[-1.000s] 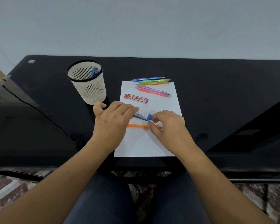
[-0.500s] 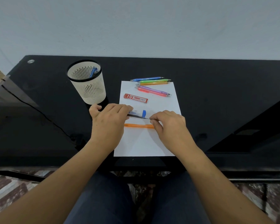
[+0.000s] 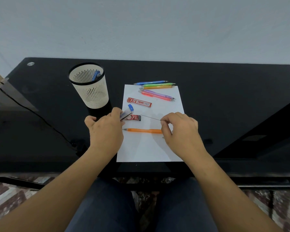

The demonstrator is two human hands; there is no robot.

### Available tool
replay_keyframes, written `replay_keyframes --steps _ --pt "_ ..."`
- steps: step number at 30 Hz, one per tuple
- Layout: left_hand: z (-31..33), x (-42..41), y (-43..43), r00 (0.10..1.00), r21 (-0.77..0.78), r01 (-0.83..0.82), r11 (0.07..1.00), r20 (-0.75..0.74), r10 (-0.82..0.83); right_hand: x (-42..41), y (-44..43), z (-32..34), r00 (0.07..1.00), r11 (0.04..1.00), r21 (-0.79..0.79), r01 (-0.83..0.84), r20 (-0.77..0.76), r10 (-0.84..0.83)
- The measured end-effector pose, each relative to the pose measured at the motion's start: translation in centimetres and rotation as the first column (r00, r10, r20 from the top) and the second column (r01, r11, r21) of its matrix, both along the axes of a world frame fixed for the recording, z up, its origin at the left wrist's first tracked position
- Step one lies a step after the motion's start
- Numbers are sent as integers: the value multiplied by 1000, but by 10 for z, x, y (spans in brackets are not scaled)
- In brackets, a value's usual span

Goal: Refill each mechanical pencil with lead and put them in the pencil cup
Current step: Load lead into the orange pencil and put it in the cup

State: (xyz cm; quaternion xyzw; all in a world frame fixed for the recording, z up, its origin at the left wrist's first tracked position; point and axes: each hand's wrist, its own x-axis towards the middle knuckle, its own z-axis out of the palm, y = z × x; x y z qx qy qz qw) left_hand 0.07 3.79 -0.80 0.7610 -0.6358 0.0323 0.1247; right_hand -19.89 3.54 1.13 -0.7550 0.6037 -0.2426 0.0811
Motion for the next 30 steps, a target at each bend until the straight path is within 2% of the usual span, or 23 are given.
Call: replay_keyframes --steps 6,11,17,22,30 --pt "1 1 2 997 -58 71 996 -2 -71 2 -1 -1 999 999 -10 41 -1 -41" --pt "-3 1 2 941 -140 339 930 57 -334 5 -5 0 998 998 -26 53 19 -52" --pt "2 -7 4 878 -205 479 854 94 -469 12 -14 6 999 999 -10 33 0 -33" --pt "2 -8 4 863 -231 505 832 113 -492 17 -17 5 999 1000 6 17 -39 -17" --pt "-1 -13 9 898 -187 437 880 36 -439 17 -18 1 1000 1000 3 21 1 -21"
